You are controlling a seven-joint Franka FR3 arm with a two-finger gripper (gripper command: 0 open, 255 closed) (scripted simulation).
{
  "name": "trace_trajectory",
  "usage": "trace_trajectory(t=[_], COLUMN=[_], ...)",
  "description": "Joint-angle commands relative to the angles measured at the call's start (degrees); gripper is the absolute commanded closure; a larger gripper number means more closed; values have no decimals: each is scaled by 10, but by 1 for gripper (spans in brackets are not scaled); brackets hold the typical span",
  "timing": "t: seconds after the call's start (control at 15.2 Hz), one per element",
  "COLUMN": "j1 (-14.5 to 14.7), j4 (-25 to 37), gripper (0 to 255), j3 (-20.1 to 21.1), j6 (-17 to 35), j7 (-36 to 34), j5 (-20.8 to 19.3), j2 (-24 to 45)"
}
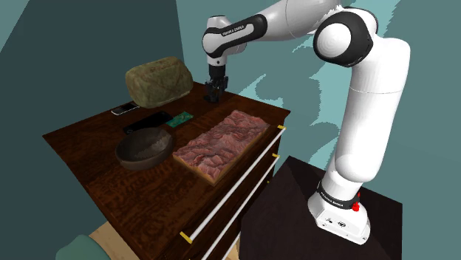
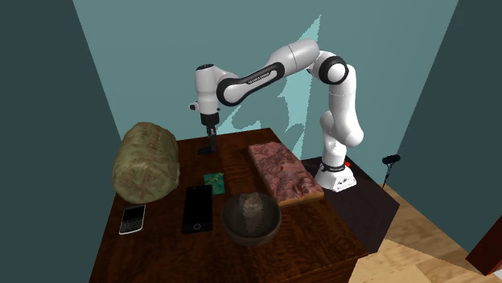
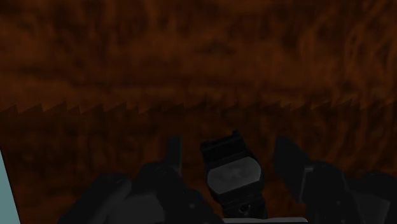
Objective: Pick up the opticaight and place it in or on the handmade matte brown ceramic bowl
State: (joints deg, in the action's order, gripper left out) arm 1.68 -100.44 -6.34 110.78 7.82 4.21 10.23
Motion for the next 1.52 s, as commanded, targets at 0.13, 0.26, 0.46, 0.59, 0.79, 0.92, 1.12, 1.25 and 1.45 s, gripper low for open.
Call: trace_trajectory(t=[0.13, 0.26, 0.46, 0.59, 0.79, 0.92, 1.12, 1.25, 1.45], j1=[0, 0, 0, 0, 0, 0, 0, -1, -1], j4=[0, 0, 0, 6, 25, 38, 59, 74, 97], gripper=[255, 255, 255, 255, 255, 255, 255, 255, 255], j3=[0, 0, 0, 0, 0, 0, -1, -1, -1], j6=[0, 0, 0, -7, -29, -44, -67, -82, -105], j7=[0, 0, 0, 0, -2, -3, -4, -5, -6], j5=[0, 0, 0, 0, -1, -2, -2, -3, -3], j2=[0, 0, 0, -1, -5, -6, -8, -8, -8])
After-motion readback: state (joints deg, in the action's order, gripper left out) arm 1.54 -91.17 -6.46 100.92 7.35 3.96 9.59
